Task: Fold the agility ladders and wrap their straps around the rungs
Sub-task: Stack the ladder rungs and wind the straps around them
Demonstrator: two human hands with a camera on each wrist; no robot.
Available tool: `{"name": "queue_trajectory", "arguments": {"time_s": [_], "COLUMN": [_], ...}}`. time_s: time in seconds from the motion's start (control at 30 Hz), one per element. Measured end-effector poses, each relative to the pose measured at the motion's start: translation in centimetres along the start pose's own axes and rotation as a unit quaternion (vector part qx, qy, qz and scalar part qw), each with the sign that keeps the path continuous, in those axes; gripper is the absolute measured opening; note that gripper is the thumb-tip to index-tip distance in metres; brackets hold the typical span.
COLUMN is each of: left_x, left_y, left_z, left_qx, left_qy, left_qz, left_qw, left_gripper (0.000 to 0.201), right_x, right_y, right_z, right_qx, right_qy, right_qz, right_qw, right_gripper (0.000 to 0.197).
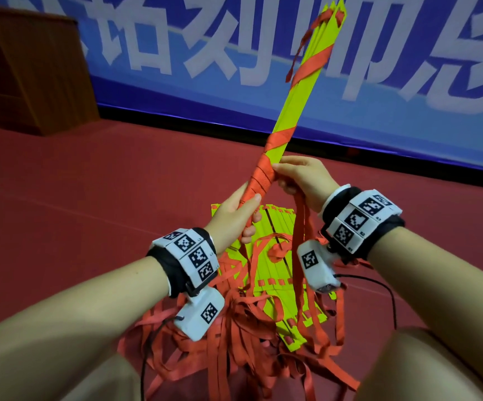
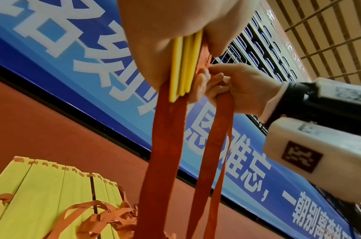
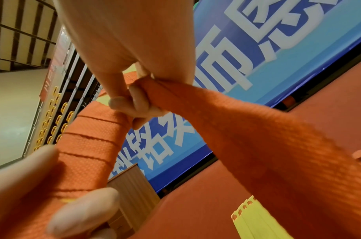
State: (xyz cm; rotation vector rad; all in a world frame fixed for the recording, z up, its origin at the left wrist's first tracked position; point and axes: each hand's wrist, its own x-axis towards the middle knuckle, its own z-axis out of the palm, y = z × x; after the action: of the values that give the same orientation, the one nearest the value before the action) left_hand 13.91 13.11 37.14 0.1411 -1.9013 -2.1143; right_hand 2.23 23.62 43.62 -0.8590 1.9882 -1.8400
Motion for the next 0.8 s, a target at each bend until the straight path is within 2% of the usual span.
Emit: {"name": "queue_trajectory", "arguments": {"time_s": [0.07, 0.17, 0.4, 0.5, 0.7, 0.8], "left_x": [0.0, 0.0, 0.1, 0.4, 0.8, 0.9], "left_y": [0.2, 0.6, 1.2, 1.3, 0.6, 0.4], "left_z": [0.0, -0.2, -1.6, -2.6, -3.3, -3.1], "left_qx": [-0.012, -0.015, 0.021, 0.019, 0.066, 0.087], "left_qy": [0.005, 0.009, 0.017, 0.039, 0.078, 0.087], "left_qz": [0.008, 0.018, 0.04, 0.041, 0.041, 0.044], "left_qw": [1.0, 1.0, 0.999, 0.998, 0.994, 0.991], "left_gripper": [0.03, 0.028, 0.041, 0.044, 0.041, 0.042], "right_x": [0.0, 0.1, -0.4, -0.7, -0.5, -0.4], "right_y": [-0.4, -0.7, 0.3, 1.4, 0.9, 0.7], "right_z": [0.1, -0.1, -1.6, -2.4, -1.8, -1.3], "right_qx": [-0.026, -0.097, -0.189, -0.139, 0.03, 0.017], "right_qy": [0.017, 0.022, -0.059, -0.066, -0.04, -0.045], "right_qz": [0.004, -0.005, 0.029, 0.062, 0.102, 0.089], "right_qw": [1.0, 0.995, 0.98, 0.986, 0.994, 0.995], "right_gripper": [0.01, 0.028, 0.034, 0.037, 0.03, 0.031]}}
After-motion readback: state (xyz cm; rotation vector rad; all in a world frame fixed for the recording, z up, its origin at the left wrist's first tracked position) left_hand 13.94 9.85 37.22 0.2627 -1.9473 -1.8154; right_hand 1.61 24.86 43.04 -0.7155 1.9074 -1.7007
